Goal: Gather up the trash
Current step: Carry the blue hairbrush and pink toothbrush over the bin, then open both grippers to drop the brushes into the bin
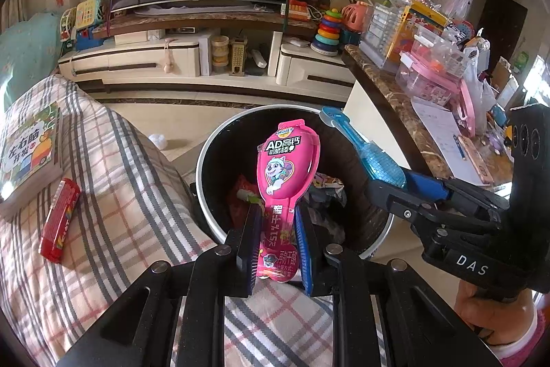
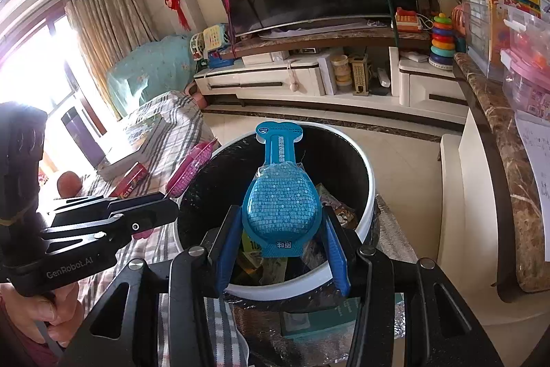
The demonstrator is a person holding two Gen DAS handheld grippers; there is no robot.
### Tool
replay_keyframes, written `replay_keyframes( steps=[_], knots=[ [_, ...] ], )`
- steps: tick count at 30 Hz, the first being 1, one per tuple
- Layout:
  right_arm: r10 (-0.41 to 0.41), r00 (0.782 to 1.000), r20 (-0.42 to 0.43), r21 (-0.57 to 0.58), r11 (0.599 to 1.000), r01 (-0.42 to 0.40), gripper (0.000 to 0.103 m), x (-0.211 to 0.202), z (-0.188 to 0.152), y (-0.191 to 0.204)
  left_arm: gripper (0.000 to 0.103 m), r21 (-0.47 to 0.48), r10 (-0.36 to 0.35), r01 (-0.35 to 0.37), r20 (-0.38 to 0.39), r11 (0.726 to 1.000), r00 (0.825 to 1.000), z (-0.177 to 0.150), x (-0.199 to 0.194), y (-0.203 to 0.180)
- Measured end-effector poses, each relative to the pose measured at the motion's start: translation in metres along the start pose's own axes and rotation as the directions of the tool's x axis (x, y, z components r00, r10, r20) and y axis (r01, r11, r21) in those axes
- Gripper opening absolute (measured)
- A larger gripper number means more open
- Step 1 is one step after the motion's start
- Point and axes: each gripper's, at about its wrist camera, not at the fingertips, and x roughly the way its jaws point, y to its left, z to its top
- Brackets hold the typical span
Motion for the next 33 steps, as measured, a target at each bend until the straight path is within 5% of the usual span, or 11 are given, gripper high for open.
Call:
replay_keyframes(
  steps=[33],
  knots=[
    [-0.027,0.997,-0.073,-0.013,1.0,0.026,0.046,0.026,0.012,-0.005,0.018,-0.005,0.016,-0.016,-0.052,1.0,0.998,0.015,0.029,0.003]
  ],
)
